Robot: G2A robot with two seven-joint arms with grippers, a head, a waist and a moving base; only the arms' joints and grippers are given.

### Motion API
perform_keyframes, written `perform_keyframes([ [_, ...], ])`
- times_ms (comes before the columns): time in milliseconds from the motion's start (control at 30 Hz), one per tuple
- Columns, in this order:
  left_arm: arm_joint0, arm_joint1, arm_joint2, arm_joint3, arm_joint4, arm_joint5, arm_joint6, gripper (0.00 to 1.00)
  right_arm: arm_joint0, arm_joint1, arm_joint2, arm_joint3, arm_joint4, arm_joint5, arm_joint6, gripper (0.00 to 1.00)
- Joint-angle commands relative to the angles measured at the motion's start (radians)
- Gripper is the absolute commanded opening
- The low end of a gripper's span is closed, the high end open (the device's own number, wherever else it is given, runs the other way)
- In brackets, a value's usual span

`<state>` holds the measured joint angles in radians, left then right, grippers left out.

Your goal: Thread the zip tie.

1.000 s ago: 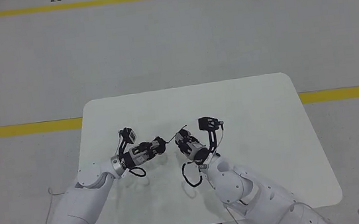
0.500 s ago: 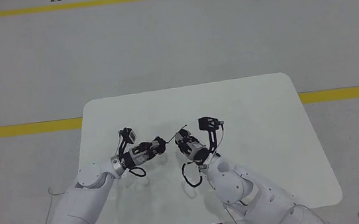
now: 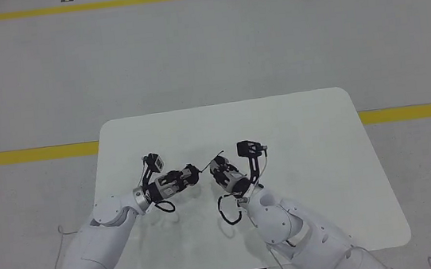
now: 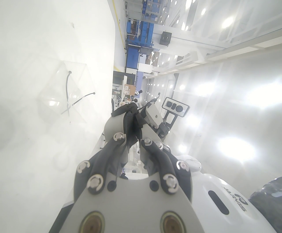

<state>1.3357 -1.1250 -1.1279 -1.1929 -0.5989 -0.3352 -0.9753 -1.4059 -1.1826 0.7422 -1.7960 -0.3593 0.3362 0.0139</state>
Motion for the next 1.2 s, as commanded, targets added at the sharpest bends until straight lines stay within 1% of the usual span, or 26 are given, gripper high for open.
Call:
perform_keyframes([
  [0, 0.0, 0.0, 0.0, 0.0, 0.0, 0.0, 0.0, 0.0, -0.003, -0.002, 0.003, 0.0, -0.002, -0.004, 0.004, 0.0],
  [600, 0.0, 0.0, 0.0, 0.0, 0.0, 0.0, 0.0, 0.0, -0.012, -0.029, 0.017, 0.008, -0.031, 0.004, 0.046, 0.0],
  [800, 0.0, 0.0, 0.0, 0.0, 0.0, 0.0, 0.0, 0.0, -0.02, -0.036, 0.026, 0.007, -0.033, -0.007, 0.052, 0.0],
  [967, 0.0, 0.0, 0.0, 0.0, 0.0, 0.0, 0.0, 0.0, -0.025, -0.042, 0.037, 0.013, -0.013, -0.036, 0.063, 0.0],
  [1167, 0.0, 0.0, 0.0, 0.0, 0.0, 0.0, 0.0, 0.0, -0.023, -0.051, 0.033, 0.03, -0.024, -0.025, 0.076, 0.0],
])
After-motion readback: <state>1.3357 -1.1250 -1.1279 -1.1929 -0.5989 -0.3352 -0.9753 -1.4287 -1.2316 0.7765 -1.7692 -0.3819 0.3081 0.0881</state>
